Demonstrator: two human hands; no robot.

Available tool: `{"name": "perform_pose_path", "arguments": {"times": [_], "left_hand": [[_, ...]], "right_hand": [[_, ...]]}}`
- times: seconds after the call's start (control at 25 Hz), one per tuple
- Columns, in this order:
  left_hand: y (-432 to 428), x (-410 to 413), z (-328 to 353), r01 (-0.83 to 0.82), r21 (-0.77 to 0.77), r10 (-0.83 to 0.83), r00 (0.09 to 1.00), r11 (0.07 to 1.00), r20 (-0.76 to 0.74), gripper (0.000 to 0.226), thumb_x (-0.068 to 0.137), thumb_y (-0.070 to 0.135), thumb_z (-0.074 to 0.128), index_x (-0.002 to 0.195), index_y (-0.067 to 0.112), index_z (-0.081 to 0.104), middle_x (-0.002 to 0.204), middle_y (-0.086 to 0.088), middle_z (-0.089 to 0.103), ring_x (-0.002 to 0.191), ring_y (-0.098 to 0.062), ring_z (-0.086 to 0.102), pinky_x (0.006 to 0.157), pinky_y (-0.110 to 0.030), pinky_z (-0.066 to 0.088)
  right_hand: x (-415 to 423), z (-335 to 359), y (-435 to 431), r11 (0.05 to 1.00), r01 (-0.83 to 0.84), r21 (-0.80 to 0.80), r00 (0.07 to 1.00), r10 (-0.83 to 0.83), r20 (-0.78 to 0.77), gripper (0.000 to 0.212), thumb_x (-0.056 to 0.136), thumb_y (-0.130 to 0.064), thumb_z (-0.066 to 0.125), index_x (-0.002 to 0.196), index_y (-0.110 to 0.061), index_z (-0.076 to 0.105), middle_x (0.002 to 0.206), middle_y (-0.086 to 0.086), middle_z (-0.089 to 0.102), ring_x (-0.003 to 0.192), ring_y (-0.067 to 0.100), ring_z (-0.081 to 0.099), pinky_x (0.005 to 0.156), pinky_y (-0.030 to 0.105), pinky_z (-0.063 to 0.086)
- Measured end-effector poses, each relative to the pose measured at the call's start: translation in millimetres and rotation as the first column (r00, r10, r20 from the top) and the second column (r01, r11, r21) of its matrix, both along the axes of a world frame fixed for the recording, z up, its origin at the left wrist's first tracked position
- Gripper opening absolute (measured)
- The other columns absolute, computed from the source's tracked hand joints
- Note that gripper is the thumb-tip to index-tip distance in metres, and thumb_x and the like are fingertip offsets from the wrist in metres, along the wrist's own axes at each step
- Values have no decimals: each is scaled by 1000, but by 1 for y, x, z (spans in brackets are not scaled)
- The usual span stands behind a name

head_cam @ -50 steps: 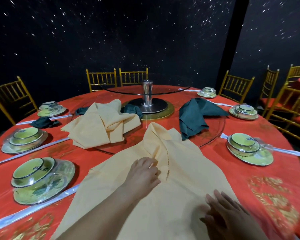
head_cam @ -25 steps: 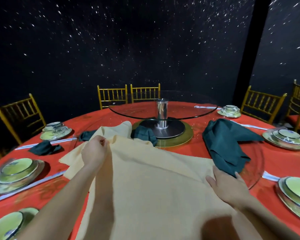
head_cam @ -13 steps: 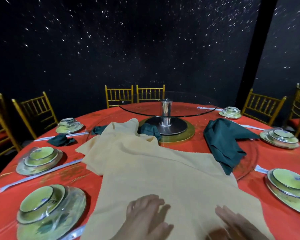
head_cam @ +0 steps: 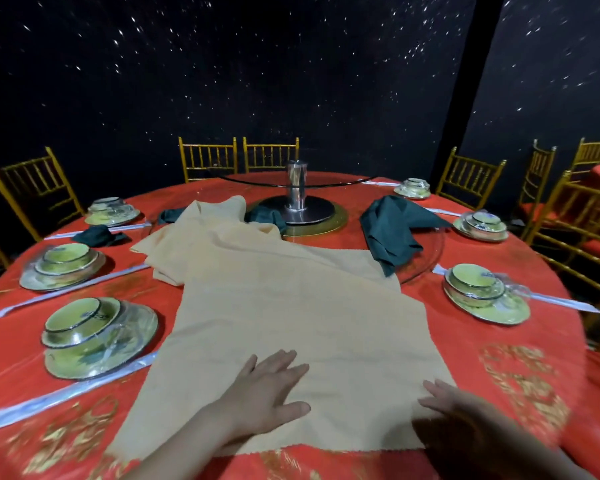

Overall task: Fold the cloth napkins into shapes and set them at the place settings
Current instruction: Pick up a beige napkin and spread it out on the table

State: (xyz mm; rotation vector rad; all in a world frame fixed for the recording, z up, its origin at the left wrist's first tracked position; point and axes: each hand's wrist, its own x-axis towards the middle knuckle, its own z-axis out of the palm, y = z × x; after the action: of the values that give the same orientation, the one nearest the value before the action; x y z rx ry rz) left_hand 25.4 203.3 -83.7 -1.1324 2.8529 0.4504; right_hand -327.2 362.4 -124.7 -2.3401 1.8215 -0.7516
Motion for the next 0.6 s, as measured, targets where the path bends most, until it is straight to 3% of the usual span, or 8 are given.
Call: {"name": "perform_pose_path", "arguments": {"times": [0.12,0.16,0.24,0.32,0.4,0.52,0.6], "left_hand": [[13,-10,10,-17,44,18,1000,999,-22,67,85,65,46,142,33,31,158,2,8,146,-14,-1,115,-46,0],[21,-15,12,7,62,-5,999,998,-43,73,80,69,48,142,34,31,158,3,10,145,-14,0,115,-47,0],[39,-22,14,76,89,-75,997,993,-13,88,71,75,53,145,37,24,158,5,11,145,-14,-1,115,-49,1],[50,-25,10,115,16,-116,993,993,28,77,78,65,54,144,35,27,157,5,13,146,-17,1,116,-50,5],[55,-22,6,136,-91,-142,988,986,-56,50,89,53,44,135,33,42,152,8,29,144,-17,14,116,-42,16],[59,-13,7,168,-48,-174,939,985,-295,54,84,53,28,117,27,62,129,14,57,125,-8,46,105,-17,31],[65,-7,14,201,84,-155,911,976,-382,47,83,54,36,112,29,65,119,20,63,109,2,56,96,-19,41]], "right_hand": [[17,21,-1,1000,23,20,998,-24,52,24,95,-54,40,100,-41,59,100,-9,71,94,1,65,77,15,53],[22,27,-1,999,-6,-44,998,9,58,19,96,-48,43,93,-38,59,91,-10,72,84,0,67,68,18,55],[21,47,4,997,82,-4,994,-81,78,6,89,-41,59,84,-42,60,82,-18,68,75,-7,62,66,12,48],[22,59,11,989,142,32,990,-142,0,6,80,-63,55,80,-58,58,86,-32,63,80,-13,58,70,4,39],[14,69,19,978,206,44,975,-209,80,16,74,-71,51,78,-58,59,87,-29,62,79,-11,58,71,3,38],[18,96,31,960,277,37,908,-274,316,5,71,-41,72,72,-42,67,79,-18,67,78,-2,62,74,7,41],[19,108,36,957,284,57,874,-283,394,24,76,-11,76,69,-33,68,69,-11,68,70,1,63,67,7,42]]}}
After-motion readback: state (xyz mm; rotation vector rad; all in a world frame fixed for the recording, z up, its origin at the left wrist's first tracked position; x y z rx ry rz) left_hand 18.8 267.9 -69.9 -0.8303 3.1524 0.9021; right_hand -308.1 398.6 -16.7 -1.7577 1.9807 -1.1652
